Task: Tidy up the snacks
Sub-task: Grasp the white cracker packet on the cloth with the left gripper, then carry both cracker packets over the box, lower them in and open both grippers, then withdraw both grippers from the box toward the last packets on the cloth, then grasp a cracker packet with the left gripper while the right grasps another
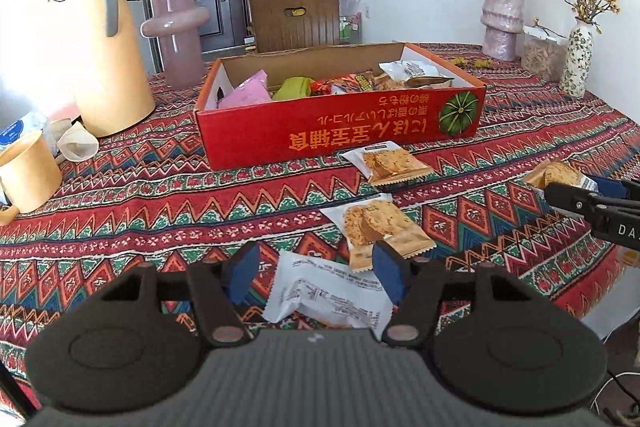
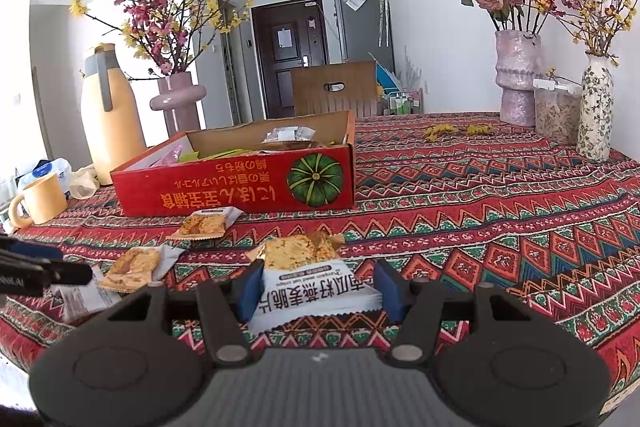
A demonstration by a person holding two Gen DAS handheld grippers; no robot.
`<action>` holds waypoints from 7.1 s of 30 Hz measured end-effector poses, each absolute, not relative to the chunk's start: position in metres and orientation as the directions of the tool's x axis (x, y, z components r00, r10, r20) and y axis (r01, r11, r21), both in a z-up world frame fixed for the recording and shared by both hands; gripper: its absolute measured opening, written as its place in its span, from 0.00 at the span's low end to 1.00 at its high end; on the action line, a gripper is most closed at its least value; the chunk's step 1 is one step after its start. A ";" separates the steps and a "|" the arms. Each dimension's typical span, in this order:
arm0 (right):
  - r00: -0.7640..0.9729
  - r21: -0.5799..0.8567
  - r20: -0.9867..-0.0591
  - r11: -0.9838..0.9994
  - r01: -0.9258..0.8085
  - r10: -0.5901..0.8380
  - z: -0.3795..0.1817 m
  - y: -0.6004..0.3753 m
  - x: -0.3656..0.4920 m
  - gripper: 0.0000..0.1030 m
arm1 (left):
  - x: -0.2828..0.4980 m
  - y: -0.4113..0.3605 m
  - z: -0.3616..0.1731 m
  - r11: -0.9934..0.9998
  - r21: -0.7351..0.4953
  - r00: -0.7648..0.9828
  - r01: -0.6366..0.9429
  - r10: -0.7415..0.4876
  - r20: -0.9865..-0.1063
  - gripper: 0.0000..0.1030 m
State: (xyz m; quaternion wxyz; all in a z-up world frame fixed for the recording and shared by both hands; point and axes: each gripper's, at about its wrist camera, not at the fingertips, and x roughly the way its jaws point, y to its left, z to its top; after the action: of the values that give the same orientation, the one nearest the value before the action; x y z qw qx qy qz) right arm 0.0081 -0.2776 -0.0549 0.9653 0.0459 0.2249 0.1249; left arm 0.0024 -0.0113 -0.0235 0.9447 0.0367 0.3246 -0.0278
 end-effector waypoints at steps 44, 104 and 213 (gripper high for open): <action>0.855 0.137 -0.439 0.961 -0.241 0.277 -0.060 -0.271 0.010 0.56 | -0.005 -0.007 -0.047 0.978 0.050 0.774 0.204 -0.130 -0.620 0.93; 0.909 0.067 -0.279 0.950 -0.304 0.310 0.017 -0.216 0.126 0.56 | 0.123 0.003 0.042 0.998 -0.052 0.938 0.023 -0.039 -0.345 0.25; 0.741 0.113 -0.590 0.941 -0.319 0.322 -0.040 -0.158 0.128 0.99 | 0.060 0.019 -0.001 0.998 -0.031 0.837 -0.061 0.034 -0.546 0.47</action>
State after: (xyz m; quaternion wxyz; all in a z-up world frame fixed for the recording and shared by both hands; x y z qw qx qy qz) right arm 0.1278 -0.1580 -0.0400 0.9329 0.0022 0.3166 0.1718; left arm 0.0600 0.0192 -0.0005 0.9581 -0.0235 0.2845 0.0247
